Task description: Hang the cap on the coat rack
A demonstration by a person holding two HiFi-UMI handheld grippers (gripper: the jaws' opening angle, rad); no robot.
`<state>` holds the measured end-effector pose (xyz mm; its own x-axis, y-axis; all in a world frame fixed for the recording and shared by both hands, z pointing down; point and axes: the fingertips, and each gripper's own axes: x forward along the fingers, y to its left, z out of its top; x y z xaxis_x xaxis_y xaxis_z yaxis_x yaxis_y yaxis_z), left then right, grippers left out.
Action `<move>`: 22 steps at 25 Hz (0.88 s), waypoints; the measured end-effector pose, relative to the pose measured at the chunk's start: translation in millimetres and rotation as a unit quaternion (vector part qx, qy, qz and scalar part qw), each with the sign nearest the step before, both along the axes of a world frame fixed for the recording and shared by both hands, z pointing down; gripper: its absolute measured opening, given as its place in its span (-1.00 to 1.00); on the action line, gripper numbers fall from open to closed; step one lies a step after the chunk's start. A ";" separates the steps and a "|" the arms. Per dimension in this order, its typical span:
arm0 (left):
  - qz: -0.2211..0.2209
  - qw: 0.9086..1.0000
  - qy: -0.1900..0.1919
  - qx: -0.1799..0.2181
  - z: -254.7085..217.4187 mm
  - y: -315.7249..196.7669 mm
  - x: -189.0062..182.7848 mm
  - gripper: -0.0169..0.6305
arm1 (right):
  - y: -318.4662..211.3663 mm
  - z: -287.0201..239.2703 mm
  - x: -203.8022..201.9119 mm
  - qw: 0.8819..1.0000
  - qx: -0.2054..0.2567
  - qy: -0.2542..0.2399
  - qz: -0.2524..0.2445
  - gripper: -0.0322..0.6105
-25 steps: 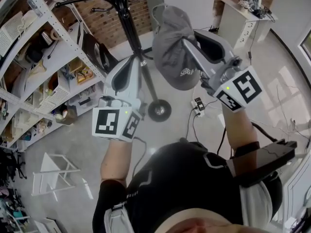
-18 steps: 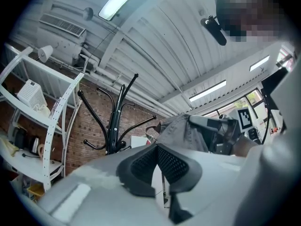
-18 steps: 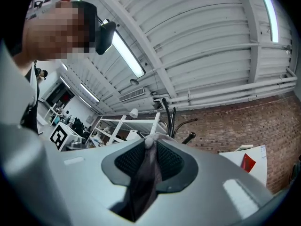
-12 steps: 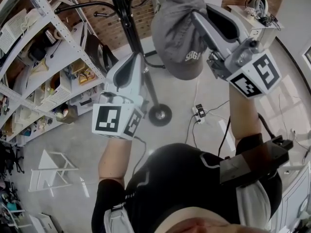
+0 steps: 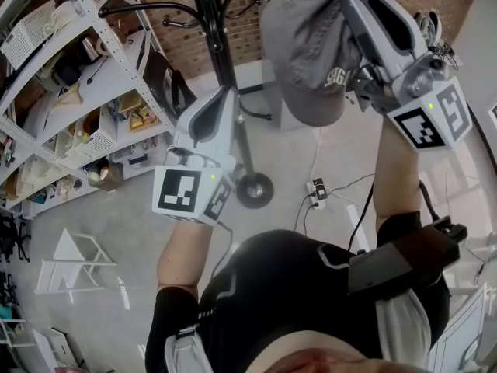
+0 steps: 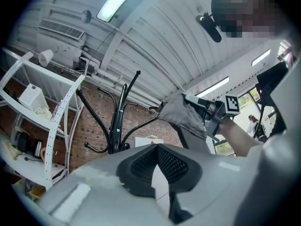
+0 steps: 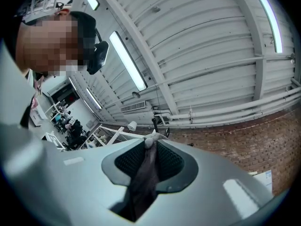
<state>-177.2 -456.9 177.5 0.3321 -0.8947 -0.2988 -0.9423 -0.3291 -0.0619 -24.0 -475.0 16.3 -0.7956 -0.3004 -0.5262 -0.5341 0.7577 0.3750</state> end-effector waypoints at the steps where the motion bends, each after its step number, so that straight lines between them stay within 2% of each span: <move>1: -0.001 1.000 0.000 0.000 0.2 -0.8 -0.1 -0.86 | -0.7 -2.6 2.2 1.000 0.003 -0.003 0.000 -0.62; 8: -0.001 1.000 0.000 -0.002 3.7 -9.4 3.3 -0.86 | -8.7 -10.1 26.5 1.000 0.008 -0.024 0.010 -0.62; 17: 0.003 1.000 -0.007 -0.009 6.4 -14.0 8.4 -0.86 | -41.5 18.2 20.3 0.999 -0.043 -0.020 0.002 -0.62; 22: 0.000 1.000 -0.003 -0.015 11.6 -13.8 6.8 -0.86 | -54.5 50.6 20.1 0.996 -0.082 -0.019 0.008 -0.62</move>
<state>-170.4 -470.7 189.1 0.3337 -0.9030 -0.2707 -0.9419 -0.3309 -0.0574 -3.9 -529.5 66.9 -0.7705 -0.3975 -0.4984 -0.5585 0.7977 0.2273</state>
